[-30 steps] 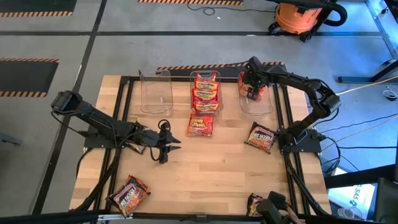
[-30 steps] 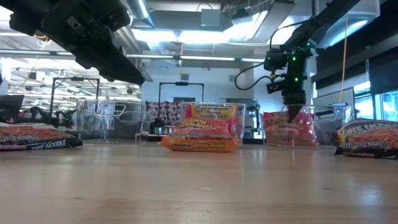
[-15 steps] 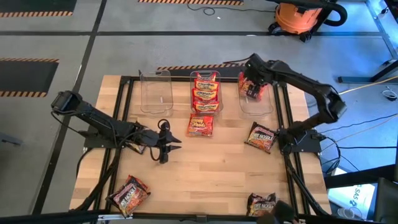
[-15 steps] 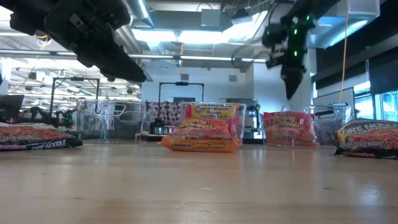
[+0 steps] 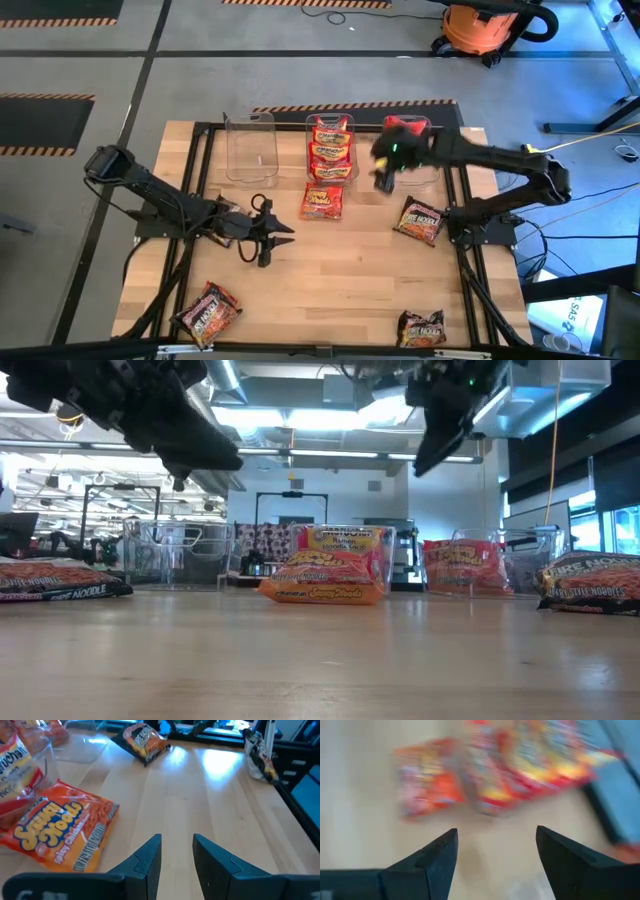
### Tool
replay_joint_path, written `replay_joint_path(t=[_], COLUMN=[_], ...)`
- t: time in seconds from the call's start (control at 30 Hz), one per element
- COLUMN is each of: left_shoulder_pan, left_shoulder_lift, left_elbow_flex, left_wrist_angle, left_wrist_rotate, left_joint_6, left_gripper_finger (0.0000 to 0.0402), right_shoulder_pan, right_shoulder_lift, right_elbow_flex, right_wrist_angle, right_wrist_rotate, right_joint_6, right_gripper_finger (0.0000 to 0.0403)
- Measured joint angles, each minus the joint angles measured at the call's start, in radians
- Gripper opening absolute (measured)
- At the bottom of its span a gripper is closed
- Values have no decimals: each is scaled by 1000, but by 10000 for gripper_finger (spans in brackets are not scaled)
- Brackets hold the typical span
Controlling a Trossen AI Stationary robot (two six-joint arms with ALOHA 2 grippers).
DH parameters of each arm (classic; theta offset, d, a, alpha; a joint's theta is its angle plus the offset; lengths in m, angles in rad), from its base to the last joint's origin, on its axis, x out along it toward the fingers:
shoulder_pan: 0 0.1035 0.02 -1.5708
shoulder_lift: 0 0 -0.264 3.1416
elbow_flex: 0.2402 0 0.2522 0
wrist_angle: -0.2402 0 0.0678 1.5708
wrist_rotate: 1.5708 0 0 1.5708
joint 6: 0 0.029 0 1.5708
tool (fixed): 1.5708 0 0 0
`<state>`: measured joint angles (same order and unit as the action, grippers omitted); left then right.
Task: Sort Maruchan noodles
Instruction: Put the orange noodle pack into the right transparent bin
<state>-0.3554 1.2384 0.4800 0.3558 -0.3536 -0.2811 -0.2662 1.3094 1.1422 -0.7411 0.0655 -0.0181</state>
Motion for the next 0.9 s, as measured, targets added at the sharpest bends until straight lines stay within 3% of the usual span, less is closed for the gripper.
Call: replay_joint_path(t=[0.27,0.4,0.57,0.73,0.83,0.9], left_shoulder_pan=[-61,-93,-131,-156,-163,-165], left_shoulder_lift=[114,162,157,145,146,146], left_elbow_flex=[22,96,280,439,456,443], left_wrist_angle=[53,-42,-474,-972,-1139,-1159], left_wrist_rotate=[-41,-47,-48,-75,-69,-62], left_joint_6=[-82,-111,-240,-559,-748,-809], left_gripper_finger=[105,105,105,105,105,105], right_shoulder_pan=[344,465,560,620,653,675], right_shoulder_lift=[0,0,2,2,2,2], right_elbow_flex=[-215,-333,-441,-493,-508,-514], right_wrist_angle=[494,740,921,932,934,933], right_wrist_rotate=[3,2,62,181,244,271], right_joint_6=[89,134,229,326,360,373], right_gripper_finger=[248,248,248,248,248,248])
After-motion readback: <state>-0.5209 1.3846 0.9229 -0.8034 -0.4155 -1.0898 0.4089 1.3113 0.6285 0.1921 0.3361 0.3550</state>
